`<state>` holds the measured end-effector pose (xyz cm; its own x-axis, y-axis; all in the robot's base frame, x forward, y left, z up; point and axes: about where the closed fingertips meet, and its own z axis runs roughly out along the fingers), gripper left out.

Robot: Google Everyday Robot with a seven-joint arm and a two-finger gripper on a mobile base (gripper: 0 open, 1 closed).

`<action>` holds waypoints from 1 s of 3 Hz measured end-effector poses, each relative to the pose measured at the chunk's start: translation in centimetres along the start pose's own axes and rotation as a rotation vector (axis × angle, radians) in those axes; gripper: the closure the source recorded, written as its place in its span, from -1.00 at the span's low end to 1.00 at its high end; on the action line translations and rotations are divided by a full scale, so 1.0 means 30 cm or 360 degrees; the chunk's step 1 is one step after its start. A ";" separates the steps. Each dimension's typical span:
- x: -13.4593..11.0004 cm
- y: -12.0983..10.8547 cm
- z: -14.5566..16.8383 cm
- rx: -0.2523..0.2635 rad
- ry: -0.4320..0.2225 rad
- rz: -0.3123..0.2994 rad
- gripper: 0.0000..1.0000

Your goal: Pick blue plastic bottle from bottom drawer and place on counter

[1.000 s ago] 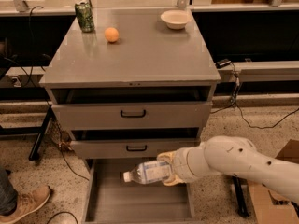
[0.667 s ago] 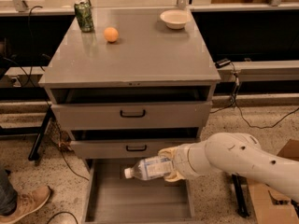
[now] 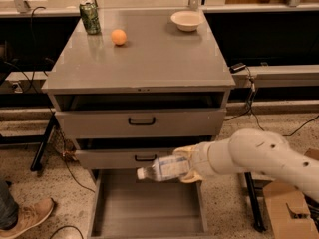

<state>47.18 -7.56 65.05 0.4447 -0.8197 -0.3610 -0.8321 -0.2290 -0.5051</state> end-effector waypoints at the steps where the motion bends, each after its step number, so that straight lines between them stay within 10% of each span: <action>1: 0.006 -0.149 -0.140 0.0068 0.0029 -0.0064 1.00; 2: 0.007 -0.305 -0.288 0.0115 0.0055 -0.0095 1.00; 3: 0.007 -0.305 -0.289 0.0116 0.0054 -0.0095 1.00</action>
Offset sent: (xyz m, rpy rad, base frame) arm 0.0681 -0.0408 0.1612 -0.0249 -0.1266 -0.0054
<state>52.03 -10.19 76.38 0.4800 -0.8235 -0.3024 -0.7778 -0.2400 -0.5809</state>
